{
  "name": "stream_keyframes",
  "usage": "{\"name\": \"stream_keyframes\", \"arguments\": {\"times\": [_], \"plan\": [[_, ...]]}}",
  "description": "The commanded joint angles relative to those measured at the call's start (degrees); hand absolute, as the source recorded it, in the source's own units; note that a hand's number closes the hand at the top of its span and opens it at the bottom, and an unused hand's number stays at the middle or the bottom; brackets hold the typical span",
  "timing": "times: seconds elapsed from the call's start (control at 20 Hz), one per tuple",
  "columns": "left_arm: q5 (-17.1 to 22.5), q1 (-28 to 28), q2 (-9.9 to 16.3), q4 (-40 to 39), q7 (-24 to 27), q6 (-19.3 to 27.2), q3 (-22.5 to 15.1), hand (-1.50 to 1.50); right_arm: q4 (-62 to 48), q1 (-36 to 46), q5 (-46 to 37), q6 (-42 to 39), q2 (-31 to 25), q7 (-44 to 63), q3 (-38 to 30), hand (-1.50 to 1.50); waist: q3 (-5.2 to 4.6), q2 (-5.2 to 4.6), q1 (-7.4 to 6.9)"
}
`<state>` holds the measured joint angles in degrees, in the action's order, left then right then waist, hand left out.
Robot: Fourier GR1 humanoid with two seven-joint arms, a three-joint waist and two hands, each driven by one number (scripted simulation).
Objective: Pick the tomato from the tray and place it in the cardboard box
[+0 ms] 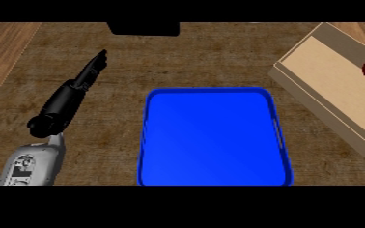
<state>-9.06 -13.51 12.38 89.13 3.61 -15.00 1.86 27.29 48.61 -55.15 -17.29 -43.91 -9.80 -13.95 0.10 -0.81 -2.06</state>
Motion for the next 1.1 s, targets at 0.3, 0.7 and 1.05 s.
{"name": "stream_keyframes", "arguments": {"times": [0.3,0.7,1.05], "plan": [[-0.92,1.86,-0.91,0.52,0.9,0.42,-0.8,0.0,-6.05,3.75,7.17,-1.06,0.28,-16.76,-6.03,-1.5,0.04,0.34,0.29],[-0.41,-0.66,-0.76,-1.73,0.59,0.76,0.51,0.0,-14.33,7.72,30.64,-3.46,0.27,-13.11,-30.61,-1.5,0.19,-0.22,1.26],[-0.18,-0.24,-0.81,0.02,-0.04,0.03,-0.02,0.0,-17.27,0.65,35.61,-3.51,-7.57,-13.86,-36.5,-1.5,0.25,-0.52,-0.12]]}}
